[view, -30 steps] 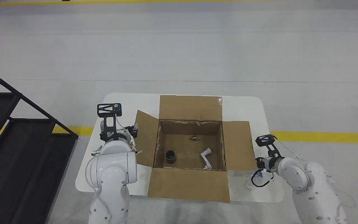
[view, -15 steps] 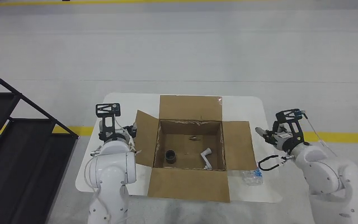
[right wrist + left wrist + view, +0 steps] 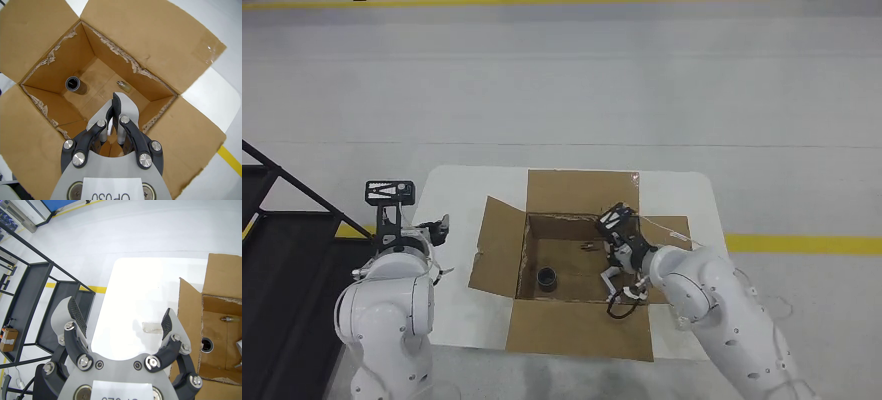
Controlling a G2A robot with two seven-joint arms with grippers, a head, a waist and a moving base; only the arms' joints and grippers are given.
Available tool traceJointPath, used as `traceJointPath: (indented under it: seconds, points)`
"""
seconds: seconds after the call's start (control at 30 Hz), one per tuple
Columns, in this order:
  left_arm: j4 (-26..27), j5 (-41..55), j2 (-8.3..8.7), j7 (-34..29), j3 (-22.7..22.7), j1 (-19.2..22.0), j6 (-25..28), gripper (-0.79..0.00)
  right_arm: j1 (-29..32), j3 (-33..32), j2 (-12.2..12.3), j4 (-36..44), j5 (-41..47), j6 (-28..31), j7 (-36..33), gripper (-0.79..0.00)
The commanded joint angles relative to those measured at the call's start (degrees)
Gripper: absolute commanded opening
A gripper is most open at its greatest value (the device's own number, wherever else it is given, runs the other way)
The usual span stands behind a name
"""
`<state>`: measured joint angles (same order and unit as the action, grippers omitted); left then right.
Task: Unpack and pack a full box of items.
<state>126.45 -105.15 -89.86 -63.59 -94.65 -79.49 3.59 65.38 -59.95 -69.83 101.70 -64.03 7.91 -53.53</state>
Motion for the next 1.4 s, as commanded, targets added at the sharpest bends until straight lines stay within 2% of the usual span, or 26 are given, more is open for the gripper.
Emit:
traceJointPath:
  seconds: [0.0, 0.13, 0.57, 0.7, 0.83, 0.9, 0.97, 1.0, 1.23, 1.3, 1.37]
  points:
    - [0.6, 0.7, 0.18, -0.4, -1.5, -0.1, 0.9, 0.000, -2.1, 5.2, -0.9, -2.8, -3.0, -1.8, 0.9, -0.785]
    - [0.5, 0.7, 0.21, -0.6, -1.6, -0.1, 1.1, 0.000, -4.0, 10.5, -2.4, -7.2, -4.1, -5.2, 2.9, -0.785]
    - [0.5, 0.7, 0.21, -0.6, -1.6, -0.1, 1.1, 0.000, -3.5, 10.6, -2.4, -7.4, -4.3, -4.8, 3.5, -0.785]
    - [0.5, 0.7, 0.21, -0.6, -1.6, -0.1, 1.1, 0.000, -3.1, 11.9, -2.9, -7.2, -5.9, -8.7, 3.0, -0.785]
    - [0.5, 0.7, 0.21, -0.6, -1.6, -0.1, 1.1, 0.000, -6.5, 17.0, -5.0, -7.6, -7.1, -13.3, 0.6, -0.785]
    - [0.5, 0.7, 0.21, -0.6, -1.6, -0.1, 1.1, 0.000, -9.3, 19.9, -6.3, -8.9, -6.6, -14.6, -2.1, -0.739]
    - [0.5, 0.7, 0.21, -0.6, -1.6, -0.1, 1.1, 0.000, -12.1, 22.1, -7.7, -11.3, -5.8, -15.5, -3.7, -0.619]
    - [0.5, 0.7, 0.21, -0.6, -1.6, -0.1, 1.1, 0.000, -13.2, 23.0, -8.4, -12.4, -5.1, -16.1, -3.5, -0.594]
    - [0.5, 0.7, 0.21, -0.6, -1.6, -0.1, 1.1, 0.000, -18.4, 27.9, -12.4, -21.8, -2.5, -17.0, -3.1, -0.554]
    - [0.5, 0.7, 0.21, -0.6, -1.6, -0.1, 1.1, 0.000, -19.3, 28.8, -13.3, -24.3, -2.1, -17.1, -2.9, -0.508]
    - [0.5, 0.7, 0.21, -0.6, -1.6, -0.1, 1.1, 0.000, -19.9, 29.5, -14.2, -26.4, -1.5, -17.1, -2.8, -0.511]
